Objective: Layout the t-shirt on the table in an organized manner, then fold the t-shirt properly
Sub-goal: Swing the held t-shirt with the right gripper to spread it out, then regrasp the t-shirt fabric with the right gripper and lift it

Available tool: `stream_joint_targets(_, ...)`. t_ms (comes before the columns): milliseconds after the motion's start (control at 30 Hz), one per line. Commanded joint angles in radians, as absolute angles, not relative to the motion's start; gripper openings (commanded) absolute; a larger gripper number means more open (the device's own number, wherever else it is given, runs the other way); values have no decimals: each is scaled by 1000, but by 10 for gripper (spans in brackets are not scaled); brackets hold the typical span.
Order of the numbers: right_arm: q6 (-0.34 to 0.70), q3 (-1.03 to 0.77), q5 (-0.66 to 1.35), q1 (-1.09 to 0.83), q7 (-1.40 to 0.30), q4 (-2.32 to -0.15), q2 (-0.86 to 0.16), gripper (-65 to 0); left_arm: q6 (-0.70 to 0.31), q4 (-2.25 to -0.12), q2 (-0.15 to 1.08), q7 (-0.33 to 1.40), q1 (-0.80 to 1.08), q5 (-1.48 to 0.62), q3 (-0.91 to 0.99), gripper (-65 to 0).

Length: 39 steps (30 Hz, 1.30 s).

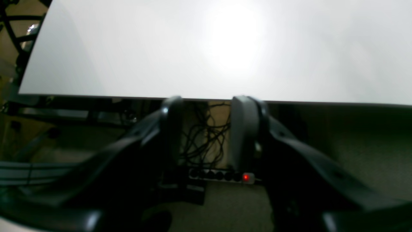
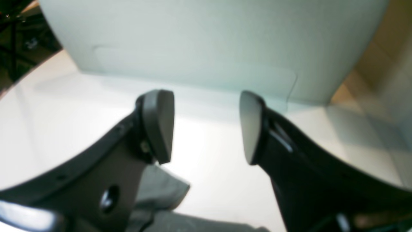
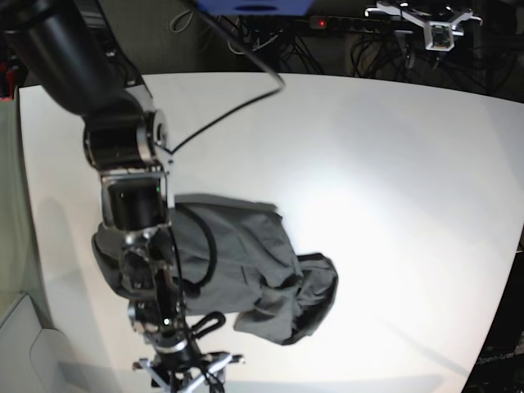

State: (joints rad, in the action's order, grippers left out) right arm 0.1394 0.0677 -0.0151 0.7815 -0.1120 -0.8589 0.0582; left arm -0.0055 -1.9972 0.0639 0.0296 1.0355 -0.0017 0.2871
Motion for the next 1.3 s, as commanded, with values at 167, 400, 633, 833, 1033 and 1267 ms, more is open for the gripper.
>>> stream_joint_targets(167, 145, 110, -7, 538, -200, -1227, 70, -316, 2, -2014, 67, 8, 1018, -2, 259, -408)
stream_joint_targets(400, 145, 248, -8, 232, -265, -1492, 76, -316, 2, -2014, 67, 8, 1000, -2, 220, -408)
stream_joint_targets(633, 139, 349, -8, 102, -263, -1500, 77, -317, 2, -2012, 68, 8, 1001, -2, 228, -408)
stream_joint_targets(833, 137, 369, -7, 104, -257, -1399, 102, -315, 1, -2012, 68, 8, 997, -2, 225, -408)
stream_joint_targets(1033, 137, 374, -7, 140, -254, -1296, 111, -315, 1, -2014, 68, 8, 986, -2, 222, -408)
stream_joint_targets(1267, 137, 369, -7, 202, -252, -1190, 124, -315, 1, -2014, 68, 8, 989, -2, 225, -408)
